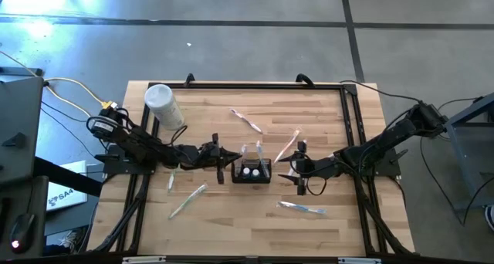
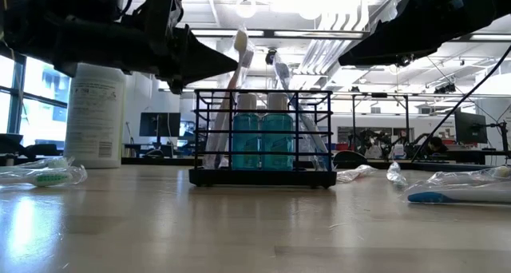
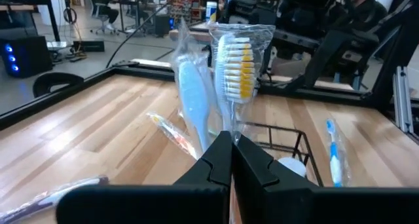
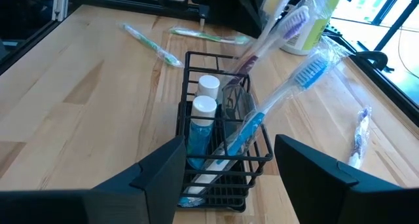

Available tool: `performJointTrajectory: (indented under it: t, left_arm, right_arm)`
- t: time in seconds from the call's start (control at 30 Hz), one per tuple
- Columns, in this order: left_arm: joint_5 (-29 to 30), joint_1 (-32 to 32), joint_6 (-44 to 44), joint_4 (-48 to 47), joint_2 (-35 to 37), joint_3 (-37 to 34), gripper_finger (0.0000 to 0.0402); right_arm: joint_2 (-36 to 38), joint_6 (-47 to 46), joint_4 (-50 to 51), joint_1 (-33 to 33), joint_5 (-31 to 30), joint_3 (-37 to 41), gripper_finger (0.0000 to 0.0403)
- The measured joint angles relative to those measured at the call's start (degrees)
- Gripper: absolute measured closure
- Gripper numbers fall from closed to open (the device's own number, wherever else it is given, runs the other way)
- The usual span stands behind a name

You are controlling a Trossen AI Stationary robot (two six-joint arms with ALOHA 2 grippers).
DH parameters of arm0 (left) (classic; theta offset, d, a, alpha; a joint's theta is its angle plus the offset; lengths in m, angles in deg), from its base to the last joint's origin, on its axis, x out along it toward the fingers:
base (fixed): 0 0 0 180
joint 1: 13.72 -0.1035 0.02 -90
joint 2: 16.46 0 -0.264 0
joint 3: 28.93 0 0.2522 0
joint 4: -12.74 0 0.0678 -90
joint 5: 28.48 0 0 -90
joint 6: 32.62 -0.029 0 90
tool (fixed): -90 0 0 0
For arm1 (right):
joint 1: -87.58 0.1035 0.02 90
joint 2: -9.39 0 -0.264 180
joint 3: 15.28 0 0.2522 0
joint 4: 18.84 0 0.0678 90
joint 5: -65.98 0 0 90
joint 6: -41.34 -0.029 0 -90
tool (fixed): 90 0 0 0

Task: Pick & Place toothbrushing station
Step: Put the left orange toothbrush into the black wire organizer

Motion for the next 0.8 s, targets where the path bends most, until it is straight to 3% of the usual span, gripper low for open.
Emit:
performJointTrajectory:
  t: [0.3, 0.7, 0.8]
  left_arm:
    - [0.37, 0.00, -0.46, -2.55, 0.00, 0.00, 0.0384]
    - [0.50, 0.00, -0.79, -2.19, 0.00, 0.00, 0.0262]
    - [0.48, 0.09, -5.47, -2.19, 0.00, 0.00, 0.0236]
  right_arm:
    - [0.00, 0.00, 0.00, -0.01, 0.00, 0.00, 0.0175]
    - [0.00, 0.00, 0.00, 0.00, 0.00, 0.00, 0.0175]
    - [0.00, 0.00, 0.00, -0.02, 0.00, 0.00, 0.0175]
